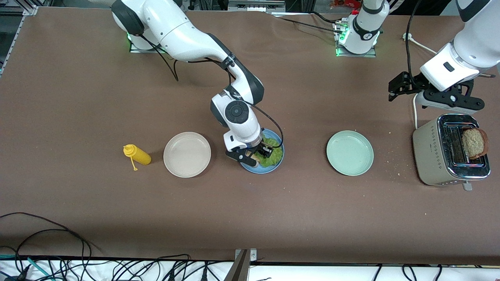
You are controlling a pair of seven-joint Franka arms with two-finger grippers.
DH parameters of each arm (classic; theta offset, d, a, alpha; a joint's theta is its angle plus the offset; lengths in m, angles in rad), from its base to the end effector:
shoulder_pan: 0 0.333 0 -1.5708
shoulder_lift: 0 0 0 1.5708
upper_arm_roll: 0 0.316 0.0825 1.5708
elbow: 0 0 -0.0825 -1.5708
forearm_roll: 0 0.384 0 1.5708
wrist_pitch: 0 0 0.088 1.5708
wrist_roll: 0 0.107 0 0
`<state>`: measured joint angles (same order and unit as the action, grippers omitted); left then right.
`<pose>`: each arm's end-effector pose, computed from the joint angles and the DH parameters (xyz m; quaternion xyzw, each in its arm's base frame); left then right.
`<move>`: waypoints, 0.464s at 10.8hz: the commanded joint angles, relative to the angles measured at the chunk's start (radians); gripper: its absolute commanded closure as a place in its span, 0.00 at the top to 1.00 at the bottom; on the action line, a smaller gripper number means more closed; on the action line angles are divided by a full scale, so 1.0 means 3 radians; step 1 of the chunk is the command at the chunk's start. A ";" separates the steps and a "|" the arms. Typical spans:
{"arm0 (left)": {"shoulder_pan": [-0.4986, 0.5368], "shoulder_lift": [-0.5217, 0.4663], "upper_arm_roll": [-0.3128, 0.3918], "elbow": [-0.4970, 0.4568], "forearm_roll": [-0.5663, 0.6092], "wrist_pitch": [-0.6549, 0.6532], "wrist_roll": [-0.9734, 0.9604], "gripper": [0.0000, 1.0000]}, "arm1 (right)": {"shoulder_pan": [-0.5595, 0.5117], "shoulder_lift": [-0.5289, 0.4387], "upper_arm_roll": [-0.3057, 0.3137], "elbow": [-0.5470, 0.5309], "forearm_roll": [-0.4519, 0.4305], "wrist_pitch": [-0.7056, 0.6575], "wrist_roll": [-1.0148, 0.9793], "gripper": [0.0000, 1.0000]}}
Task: Make sandwich in blue plate with both arms
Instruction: 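Open the right gripper and lift away from the lettuce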
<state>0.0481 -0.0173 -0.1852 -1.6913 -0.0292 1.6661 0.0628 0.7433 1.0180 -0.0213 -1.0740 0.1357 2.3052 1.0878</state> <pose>0.5490 -0.0794 0.5851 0.9951 -0.0983 -0.0046 0.0128 0.5908 0.5321 0.2233 -0.9700 0.2138 -0.0292 0.1123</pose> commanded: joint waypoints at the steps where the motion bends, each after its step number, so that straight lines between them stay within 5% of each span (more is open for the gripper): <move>1: 0.0008 -0.0024 -0.0001 0.0029 -0.0041 -0.0052 0.0031 1.00 | -0.0064 -0.0376 0.0005 -0.0264 -0.0048 -0.0131 -0.0291 1.00; 5: 0.0013 -0.0024 -0.0001 0.0029 -0.0041 -0.0052 0.0036 1.00 | -0.0329 -0.0942 -0.0032 -0.0892 -0.0048 -0.0361 -0.1398 1.00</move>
<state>0.0485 -0.0173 -0.1850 -1.6914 -0.0292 1.6661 0.0628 0.7081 0.8859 -0.0422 -1.1609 0.1320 2.2232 0.8686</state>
